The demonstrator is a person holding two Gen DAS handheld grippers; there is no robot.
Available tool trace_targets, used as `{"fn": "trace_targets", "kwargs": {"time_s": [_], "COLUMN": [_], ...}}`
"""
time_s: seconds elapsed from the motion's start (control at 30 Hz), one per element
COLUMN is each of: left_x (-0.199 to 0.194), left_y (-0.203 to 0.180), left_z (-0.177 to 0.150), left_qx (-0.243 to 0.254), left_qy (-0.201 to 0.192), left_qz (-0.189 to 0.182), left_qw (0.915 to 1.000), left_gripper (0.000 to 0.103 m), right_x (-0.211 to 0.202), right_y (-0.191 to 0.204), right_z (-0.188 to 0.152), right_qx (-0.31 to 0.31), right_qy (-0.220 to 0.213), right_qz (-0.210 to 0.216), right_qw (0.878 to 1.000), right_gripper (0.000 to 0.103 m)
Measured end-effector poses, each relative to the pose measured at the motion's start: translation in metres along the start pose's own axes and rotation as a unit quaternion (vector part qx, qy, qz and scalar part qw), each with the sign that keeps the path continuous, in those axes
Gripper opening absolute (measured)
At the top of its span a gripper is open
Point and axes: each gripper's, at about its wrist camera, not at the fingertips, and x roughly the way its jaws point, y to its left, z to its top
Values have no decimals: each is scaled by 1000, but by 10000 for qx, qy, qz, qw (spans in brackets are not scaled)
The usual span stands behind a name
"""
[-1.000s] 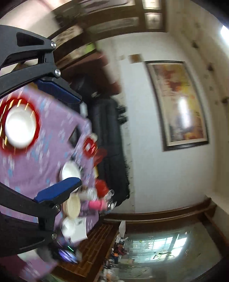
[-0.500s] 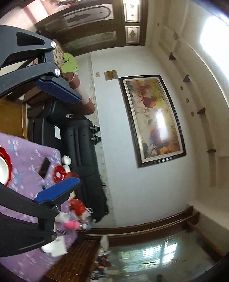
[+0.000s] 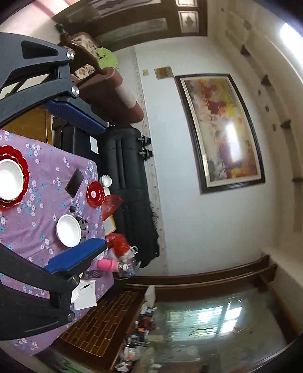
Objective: Organize plates and bowls
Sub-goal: 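Move the right tool to the white plate beside the notebook and grip its rim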
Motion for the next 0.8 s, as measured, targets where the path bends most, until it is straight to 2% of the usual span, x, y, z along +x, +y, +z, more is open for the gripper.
{"fn": "trace_targets", "kwargs": {"time_s": [0.1,0.17,0.27,0.37,0.47,0.53,0.63,0.67,0.7,0.8], "left_x": [19,38,76,117,170,211,263,282,304,356], "left_y": [-16,-20,-17,-12,-13,-16,-17,-17,-15,-16], "left_z": [22,42,56,44,10,-19,-61,-77,-95,-140], "left_qx": [109,83,-191,-486,-692,-742,-979,-1122,-1304,-1656], "left_qy": [-12,-26,252,751,1370,1749,2169,2349,2533,2988], "left_qz": [92,333,510,328,154,143,-8,-90,-166,-287], "left_qw": [9999,9994,9982,9954,9880,9817,9713,9655,9584,9394], "left_gripper": [91,91,91,92,92,92,92,92,92,91], "right_x": [40,67,111,154,191,218,258,267,280,307], "right_y": [-3,1,24,67,116,149,195,208,223,262], "right_z": [-22,-34,-65,-105,-146,-174,-216,-226,-243,-292], "right_qx": [232,392,645,699,553,559,837,929,1079,1449], "right_qy": [332,565,1034,1586,1987,2288,2866,3018,3257,3802], "right_qz": [141,329,772,1362,1818,2100,2618,2747,2926,3220], "right_qw": [9991,9971,9895,9754,9615,9489,9178,9082,8925,8549], "right_gripper": [92,92,92,92,92,90,83,76,69,69]}}
